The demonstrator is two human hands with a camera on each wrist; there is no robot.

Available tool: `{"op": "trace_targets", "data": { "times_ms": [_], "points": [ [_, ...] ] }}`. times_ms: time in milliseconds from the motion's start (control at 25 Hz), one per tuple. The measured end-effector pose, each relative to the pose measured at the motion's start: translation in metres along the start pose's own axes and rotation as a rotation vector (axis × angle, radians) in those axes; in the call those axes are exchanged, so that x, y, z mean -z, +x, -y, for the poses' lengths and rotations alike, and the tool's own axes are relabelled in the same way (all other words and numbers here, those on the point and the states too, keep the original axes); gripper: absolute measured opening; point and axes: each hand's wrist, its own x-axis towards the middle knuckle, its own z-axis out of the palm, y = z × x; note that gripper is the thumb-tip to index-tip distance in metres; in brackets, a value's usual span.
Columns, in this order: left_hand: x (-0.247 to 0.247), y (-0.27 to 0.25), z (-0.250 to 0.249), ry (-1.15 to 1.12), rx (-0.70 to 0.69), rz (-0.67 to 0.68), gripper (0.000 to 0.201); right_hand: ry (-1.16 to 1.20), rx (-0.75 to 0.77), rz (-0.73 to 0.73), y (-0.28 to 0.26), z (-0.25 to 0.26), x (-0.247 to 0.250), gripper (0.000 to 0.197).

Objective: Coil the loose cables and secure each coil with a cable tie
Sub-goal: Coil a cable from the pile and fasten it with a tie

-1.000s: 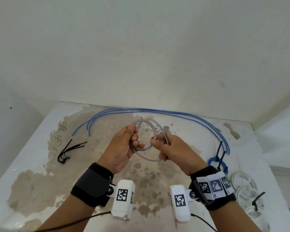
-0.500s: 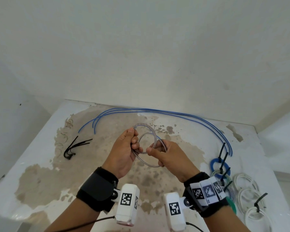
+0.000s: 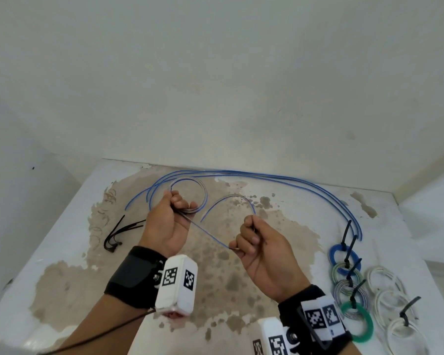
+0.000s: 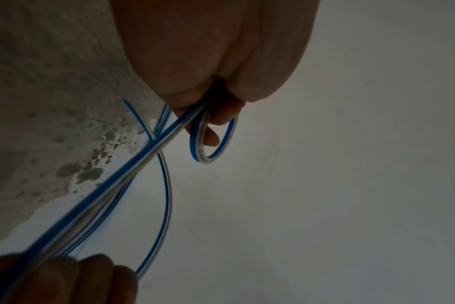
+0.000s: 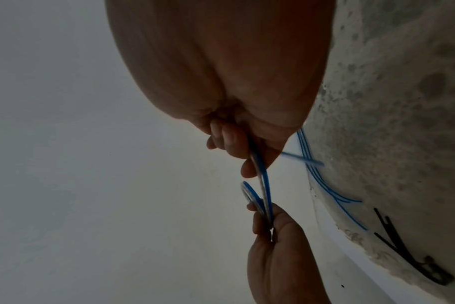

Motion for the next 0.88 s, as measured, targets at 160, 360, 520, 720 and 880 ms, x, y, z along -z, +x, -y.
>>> {"op": "trace_targets", "data": {
  "times_ms": [160, 360, 520, 720, 880],
  "points": [
    [0.012, -0.003, -0.015, 0.326, 0.04, 0.163, 0.028, -0.221, 0.141, -0.062, 0.012, 0.008, -0.012, 0.027],
    [0.021, -0.014, -0.028, 0.741, 0.096, 0.43, 0.025, -0.521, 0.209, -0.045, 0.035, 0.026, -0.037, 0.03],
    [0.02, -0.013, -0.042, 0.87, 0.132, 0.55, 0.027, -0.794, 0.212, -0.035, 0.046, 0.018, -0.056, 0.031],
    [0.013, -0.01, -0.055, 1.065, 0.071, 0.634, 0.029, -0.934, 0.19, -0.007, 0.049, 0.008, -0.072, 0.031],
    [0.005, -0.003, -0.058, 1.168, 0.053, 0.614, 0.031, -0.989, 0.187, 0.03, 0.053, -0.002, -0.078, 0.031]
  ]
}}
